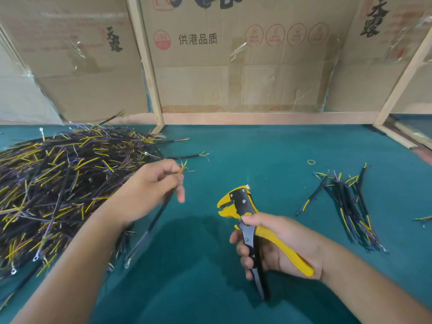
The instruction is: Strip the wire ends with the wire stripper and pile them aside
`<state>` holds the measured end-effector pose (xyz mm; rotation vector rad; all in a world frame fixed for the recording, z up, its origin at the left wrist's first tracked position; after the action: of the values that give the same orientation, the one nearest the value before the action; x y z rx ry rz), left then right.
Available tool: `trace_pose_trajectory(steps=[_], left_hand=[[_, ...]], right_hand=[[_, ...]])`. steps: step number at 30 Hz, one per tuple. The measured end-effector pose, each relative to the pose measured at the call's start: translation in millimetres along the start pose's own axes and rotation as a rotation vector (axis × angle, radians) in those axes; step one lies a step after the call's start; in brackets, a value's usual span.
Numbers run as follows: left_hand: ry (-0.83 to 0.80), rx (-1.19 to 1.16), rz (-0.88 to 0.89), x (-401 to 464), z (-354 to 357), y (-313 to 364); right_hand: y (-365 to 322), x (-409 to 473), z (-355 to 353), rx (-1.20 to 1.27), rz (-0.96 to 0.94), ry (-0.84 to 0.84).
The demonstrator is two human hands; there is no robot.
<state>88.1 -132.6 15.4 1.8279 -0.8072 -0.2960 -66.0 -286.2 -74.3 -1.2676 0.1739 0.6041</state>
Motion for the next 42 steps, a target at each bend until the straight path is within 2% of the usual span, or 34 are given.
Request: trace_pose_trajectory(steps=[2,8,12,18,29,42], left_hand=[[0.052,-0.255,-0.032,3,10,0],[0.248,-0.594,-0.098,6,15,-17],[0.258,-0.600,-0.091,7,26,-20],[0.173,-0.554,-0.030,7,37,-14],[0.076,-0.652,0.044,4,43,-1],[0.060,-0.562,-0.019,3,53,-2]], right_hand=[[1,2,-1,0.016,0.003,-0.007],[3,5,-2,0.053,0.011,-0.030],[3,5,-2,0.069,0.022,-0.031],[2,4,-1,0.068,0.018,-0.039],[1,4,0,0.041,0.019,-0.020],[0,3,0,0.041,-0.001,-0.017]])
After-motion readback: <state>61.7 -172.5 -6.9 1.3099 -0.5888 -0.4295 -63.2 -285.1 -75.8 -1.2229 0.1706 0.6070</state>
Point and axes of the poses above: each hand's wrist, its own x-axis towards the middle knuckle, its own z-axis out of the palm, y = z × x, the point moved 8 cm from there along x, towards the middle knuckle, and after that the axes turned 9 degrees about -x, right-handed, at the moved point
